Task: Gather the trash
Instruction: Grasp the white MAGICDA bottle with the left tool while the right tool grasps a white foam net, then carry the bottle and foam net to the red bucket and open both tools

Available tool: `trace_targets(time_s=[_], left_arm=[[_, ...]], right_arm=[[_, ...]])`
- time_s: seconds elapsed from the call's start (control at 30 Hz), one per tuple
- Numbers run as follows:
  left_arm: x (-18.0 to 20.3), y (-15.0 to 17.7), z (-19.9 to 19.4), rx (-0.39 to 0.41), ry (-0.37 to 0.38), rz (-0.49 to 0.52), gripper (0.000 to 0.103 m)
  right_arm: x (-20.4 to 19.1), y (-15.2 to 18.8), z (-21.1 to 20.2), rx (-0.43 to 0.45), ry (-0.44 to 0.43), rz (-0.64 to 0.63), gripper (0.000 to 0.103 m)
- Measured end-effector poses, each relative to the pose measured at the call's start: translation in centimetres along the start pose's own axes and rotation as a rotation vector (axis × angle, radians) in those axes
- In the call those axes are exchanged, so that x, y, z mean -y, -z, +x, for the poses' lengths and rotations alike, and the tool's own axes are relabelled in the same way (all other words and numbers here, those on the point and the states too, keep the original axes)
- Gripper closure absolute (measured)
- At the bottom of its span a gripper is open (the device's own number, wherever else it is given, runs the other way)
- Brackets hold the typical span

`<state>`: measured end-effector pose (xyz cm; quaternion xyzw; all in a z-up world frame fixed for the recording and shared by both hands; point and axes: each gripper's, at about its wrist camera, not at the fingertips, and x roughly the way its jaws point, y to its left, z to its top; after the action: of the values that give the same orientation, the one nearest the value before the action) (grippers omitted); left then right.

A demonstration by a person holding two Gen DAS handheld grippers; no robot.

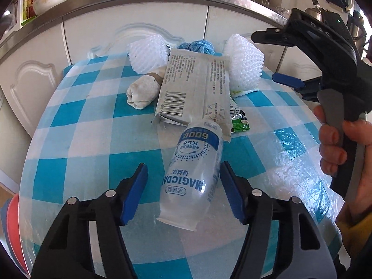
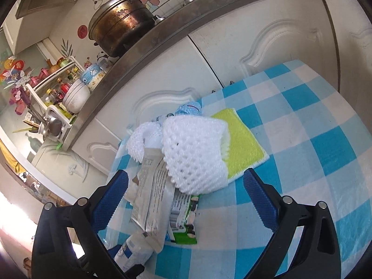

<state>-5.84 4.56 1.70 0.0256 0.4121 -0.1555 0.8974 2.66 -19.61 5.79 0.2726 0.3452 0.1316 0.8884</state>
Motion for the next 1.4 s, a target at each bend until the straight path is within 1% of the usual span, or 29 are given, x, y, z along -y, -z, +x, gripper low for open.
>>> trace_targets(time_s=[0.07,0.1,0.13,0.17,0.2,0.23,0.27,0.37,0.47,0.53,0.57,0.63,0.73,0.83,1.07,1.2,1.33,1.4], left_arm=[[0.0,0.0,0.0,0.003,-0.006,-0.005,0.047],[-0.2,0.0,0.0,0.002,-0.004,-0.008,0.050],[-0.2,0.0,0.1,0.000,0.001,-0.012,0.054],[-0.3,0.0,0.1,-0.002,0.005,-0.018,0.055],[-0.4,0.0,0.1,-0.003,0.008,-0.025,0.058],[-0.5,0.0,0.1,-0.002,0.011,-0.031,0.059],[-0.6,0.0,0.1,-0.001,0.012,-0.035,0.059],[-0.7,0.1,-0.1,0.011,0.008,-0.043,0.059],[-0.9,0.1,-0.6,0.026,0.011,-0.055,0.059],[-1.0,0.0,-0.8,0.034,0.013,-0.058,0.059],[-1.0,0.0,-1.0,0.038,0.014,-0.061,0.059],[-1.1,0.0,-1.4,0.046,0.016,-0.067,0.059],[-1.3,0.0,-2.0,0.056,0.023,-0.077,0.059],[-1.5,0.1,-2.8,0.071,0.020,-0.078,0.059],[-2.8,0.5,-5.3,0.110,0.029,-0.114,0.059],[-3.9,0.8,-6.8,0.134,0.024,-0.134,0.059],[-5.1,1.2,-8.3,0.155,0.013,-0.151,0.059],[-5.9,1.6,-9.0,0.164,0.002,-0.162,0.059]], right_arm=[[-0.1,-0.3,0.7,0.002,0.007,-0.007,0.009],[-0.2,-0.4,1.1,-0.001,0.021,-0.012,0.017],[-0.2,-0.4,1.6,-0.008,0.039,-0.017,0.031],[-0.1,-0.4,2.1,-0.018,0.057,-0.018,0.035],[0.0,-0.3,2.5,-0.026,0.060,-0.016,0.036],[0.1,-0.1,2.9,-0.029,0.061,-0.012,0.037],[0.2,0.0,3.0,-0.026,0.065,-0.010,0.037],[0.4,0.2,3.2,-0.015,0.080,-0.017,0.043],[0.4,0.3,2.9,-0.003,0.072,-0.021,0.049],[0.2,0.5,2.5,0.001,0.083,-0.036,0.055],[0.2,0.6,2.3,0.002,0.085,-0.033,0.056],[0.4,0.9,1.7,0.004,0.070,-0.003,0.062],[0.1,1.3,0.7,0.020,0.096,-0.017,0.065],[-0.2,1.7,-0.9,0.044,0.098,-0.014,0.068],[-1.8,2.8,-4.7,0.095,0.108,-0.042,0.068],[-3.6,3.7,-6.5,0.116,0.107,-0.083,0.069],[-5.5,4.8,-7.3,0.111,0.076,-0.114,0.069],[-6.7,5.4,-7.8,0.119,0.076,-0.146,0.068]])
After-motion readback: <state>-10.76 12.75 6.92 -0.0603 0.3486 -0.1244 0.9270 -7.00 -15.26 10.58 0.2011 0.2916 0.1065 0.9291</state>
